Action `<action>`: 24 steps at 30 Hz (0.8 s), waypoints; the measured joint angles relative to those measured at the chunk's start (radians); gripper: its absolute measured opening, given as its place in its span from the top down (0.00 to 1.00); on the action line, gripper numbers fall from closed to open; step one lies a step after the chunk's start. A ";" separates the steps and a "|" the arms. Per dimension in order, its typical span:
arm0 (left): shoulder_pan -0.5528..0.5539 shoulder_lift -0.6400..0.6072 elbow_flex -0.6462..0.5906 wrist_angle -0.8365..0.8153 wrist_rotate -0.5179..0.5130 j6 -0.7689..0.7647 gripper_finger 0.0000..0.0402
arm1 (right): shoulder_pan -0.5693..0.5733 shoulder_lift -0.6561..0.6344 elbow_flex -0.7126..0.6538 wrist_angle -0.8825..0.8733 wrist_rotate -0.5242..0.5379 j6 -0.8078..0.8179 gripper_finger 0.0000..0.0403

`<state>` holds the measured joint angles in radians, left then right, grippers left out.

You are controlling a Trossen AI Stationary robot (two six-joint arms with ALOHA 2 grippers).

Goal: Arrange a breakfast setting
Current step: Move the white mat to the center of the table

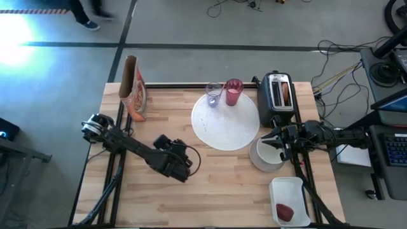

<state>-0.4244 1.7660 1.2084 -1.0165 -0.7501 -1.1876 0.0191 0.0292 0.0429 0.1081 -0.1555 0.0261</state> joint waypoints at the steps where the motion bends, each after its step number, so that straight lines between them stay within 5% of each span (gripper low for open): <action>1: 0.000 0.000 0.016 0.000 -0.001 0.022 0.42 | 0.000 0.000 0.000 0.000 0.000 0.000 0.85; 15: 0.000 -0.001 0.154 0.046 -0.057 0.290 0.42 | 0.000 0.000 0.000 0.000 0.000 0.000 0.85; 20: 0.000 -0.001 0.153 0.114 -0.003 0.376 0.42 | 0.000 0.000 0.000 0.000 0.000 0.000 0.85; 24: 0.000 -0.001 0.153 0.199 0.134 0.512 0.42 | 0.000 0.000 0.000 0.000 0.000 0.000 0.85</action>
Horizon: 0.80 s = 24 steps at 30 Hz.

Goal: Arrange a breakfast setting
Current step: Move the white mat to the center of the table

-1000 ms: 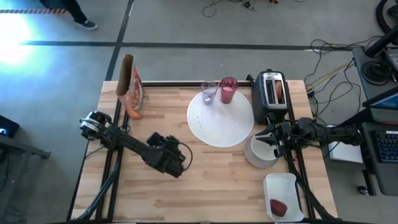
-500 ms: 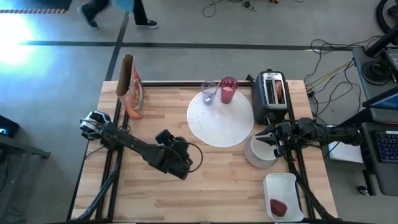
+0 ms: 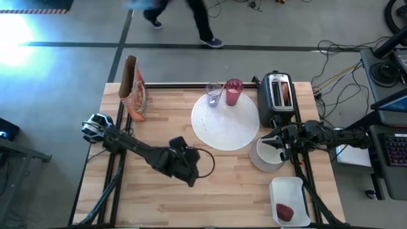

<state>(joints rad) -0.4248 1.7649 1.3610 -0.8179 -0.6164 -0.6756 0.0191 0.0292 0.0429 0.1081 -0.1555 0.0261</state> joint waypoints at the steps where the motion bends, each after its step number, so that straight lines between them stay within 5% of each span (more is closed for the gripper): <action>1: 0.000 0.000 0.000 0.021 0.033 0.036 0.42 | 0.000 0.000 0.000 0.000 0.000 0.000 0.85; 7: 0.003 0.000 0.000 0.085 0.092 0.145 0.42 | 0.000 0.000 0.000 0.003 0.000 -0.057 0.85; 14: 0.038 0.000 -0.020 0.117 0.082 0.204 0.42 | 0.000 0.000 0.000 0.041 0.000 0.110 0.85; 24: 0.194 0.000 -0.200 0.578 0.287 0.454 0.42 | 0.000 0.000 0.000 0.094 0.048 0.199 0.85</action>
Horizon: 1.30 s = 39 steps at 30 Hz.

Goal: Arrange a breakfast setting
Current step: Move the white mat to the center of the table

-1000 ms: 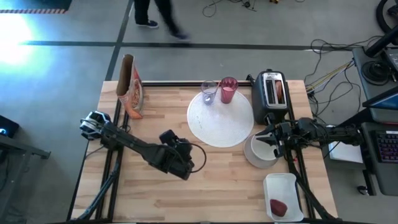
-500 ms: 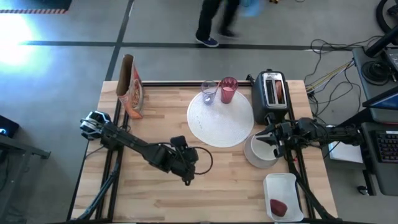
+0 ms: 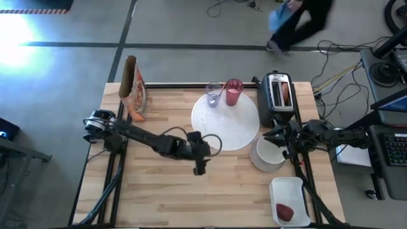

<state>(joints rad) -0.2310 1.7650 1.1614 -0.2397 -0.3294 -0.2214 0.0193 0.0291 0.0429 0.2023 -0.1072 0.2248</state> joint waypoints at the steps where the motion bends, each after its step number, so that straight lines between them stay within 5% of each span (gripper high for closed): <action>1: 0.015 0.000 -0.016 0.034 0.001 0.018 0.42 | 0.000 0.000 0.000 0.006 0.041 -0.017 0.85; 5: 0.074 0.000 -0.078 0.148 0.030 0.087 0.42 | 0.000 0.000 0.000 0.018 0.286 0.000 0.85; 8: 0.103 0.000 -0.127 0.228 0.048 0.127 0.42 | 0.000 0.000 0.000 0.009 0.575 0.159 0.85; 11: 0.118 0.000 -0.172 0.331 0.052 0.134 0.42 | 0.001 -0.001 0.005 0.005 0.711 0.315 0.85; 17: 0.116 0.000 -0.247 0.565 0.053 0.216 0.42 | 0.000 0.000 0.001 0.007 0.628 0.283 0.85; 26: 0.107 0.003 -0.224 0.560 0.059 0.139 0.42 | 0.000 0.000 -0.001 0.008 0.616 0.251 0.85; 31: 0.105 0.004 -0.195 0.552 0.106 0.039 0.42 | 0.000 0.002 -0.001 0.011 0.599 0.369 0.85; 39: 0.117 0.011 -0.188 0.557 0.064 0.097 0.42 | 0.000 0.021 0.005 0.016 0.379 0.412 0.85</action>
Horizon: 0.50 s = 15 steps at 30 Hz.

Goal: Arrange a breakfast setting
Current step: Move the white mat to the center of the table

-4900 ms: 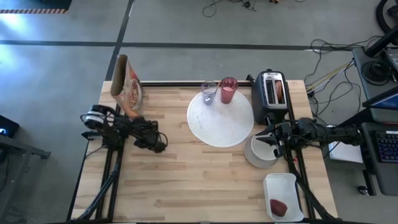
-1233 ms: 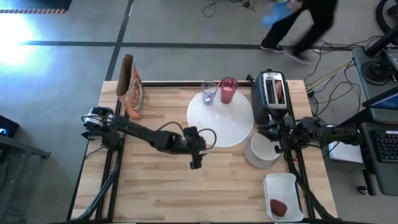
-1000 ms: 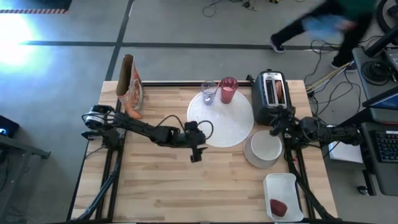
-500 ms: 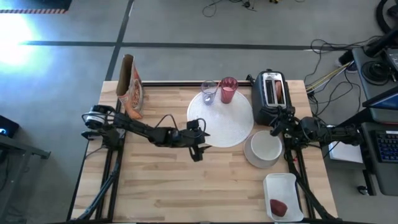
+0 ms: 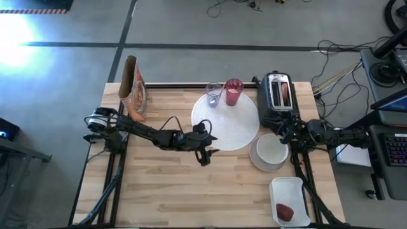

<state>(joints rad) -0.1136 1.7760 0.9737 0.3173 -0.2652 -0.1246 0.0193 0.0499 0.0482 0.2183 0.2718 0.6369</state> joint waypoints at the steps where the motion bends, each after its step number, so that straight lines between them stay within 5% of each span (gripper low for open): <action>1: 0.004 0.006 0.000 -0.003 -0.017 0.000 0.42 | 0.000 0.010 0.006 -0.001 -0.013 0.000 0.85; 11: 0.090 0.116 0.000 0.037 -0.043 -0.042 0.42 | 0.002 0.292 0.163 -0.012 -0.047 -0.061 0.85; 15: 0.123 0.149 0.000 0.042 -0.076 -0.093 0.42 | 0.002 0.411 0.276 -0.157 -0.047 -0.071 0.85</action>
<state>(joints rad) 0.0089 1.9253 0.9741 0.3597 -0.3407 -0.2173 0.0216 0.4612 0.3239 0.0617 0.2247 0.5657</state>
